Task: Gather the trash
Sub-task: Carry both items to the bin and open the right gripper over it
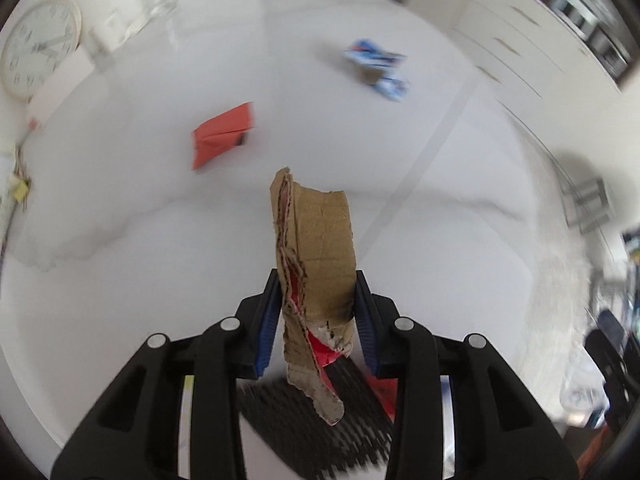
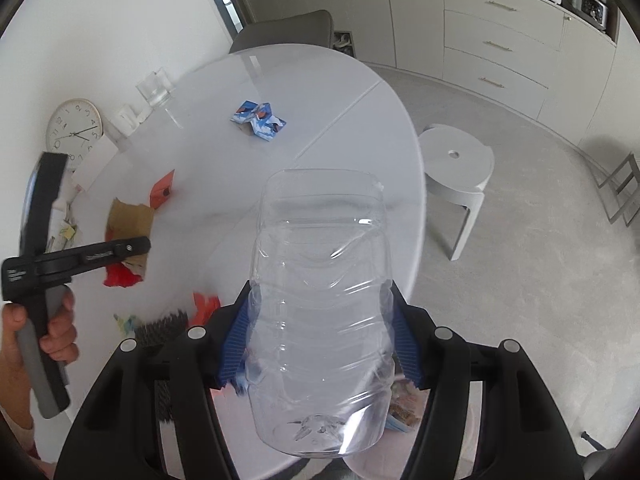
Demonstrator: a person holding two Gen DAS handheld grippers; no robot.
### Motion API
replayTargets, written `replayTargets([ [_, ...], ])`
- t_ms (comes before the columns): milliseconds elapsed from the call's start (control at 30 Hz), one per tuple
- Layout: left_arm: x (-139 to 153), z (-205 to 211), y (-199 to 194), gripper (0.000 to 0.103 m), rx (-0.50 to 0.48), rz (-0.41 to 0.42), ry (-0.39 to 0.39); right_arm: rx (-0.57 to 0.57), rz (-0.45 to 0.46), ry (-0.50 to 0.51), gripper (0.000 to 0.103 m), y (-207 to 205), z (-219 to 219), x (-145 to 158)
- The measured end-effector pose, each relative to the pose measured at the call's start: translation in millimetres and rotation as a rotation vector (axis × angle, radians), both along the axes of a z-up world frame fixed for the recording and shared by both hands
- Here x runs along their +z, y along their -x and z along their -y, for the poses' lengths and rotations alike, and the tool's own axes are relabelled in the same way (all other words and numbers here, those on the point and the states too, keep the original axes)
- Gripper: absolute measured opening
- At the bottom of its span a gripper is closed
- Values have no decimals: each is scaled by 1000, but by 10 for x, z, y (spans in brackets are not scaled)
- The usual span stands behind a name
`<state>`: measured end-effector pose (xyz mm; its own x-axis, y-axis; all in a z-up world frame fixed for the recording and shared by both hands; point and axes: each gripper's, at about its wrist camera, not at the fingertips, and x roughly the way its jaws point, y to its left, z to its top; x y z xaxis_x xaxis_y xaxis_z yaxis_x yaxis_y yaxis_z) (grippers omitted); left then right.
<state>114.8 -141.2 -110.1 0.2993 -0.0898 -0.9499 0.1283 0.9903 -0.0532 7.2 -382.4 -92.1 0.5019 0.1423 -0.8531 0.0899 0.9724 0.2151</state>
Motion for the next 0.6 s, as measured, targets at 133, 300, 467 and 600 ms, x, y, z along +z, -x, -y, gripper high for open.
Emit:
replayTargets([
  [133,187,313,468,35,-121,16,15,-37,-35,23,63,557,219,5],
  [300,188,788,1085,35,-278,-8,77,-110,-88,3,63,1156,522,-243],
  [467,69,1245,1508,36,-403,-15,65,-120,-108,3,63,1398,640,-616],
  [600,-21,1523,1725,36,-456,-28,34,-72,-178,19,64,1396,684,-949],
])
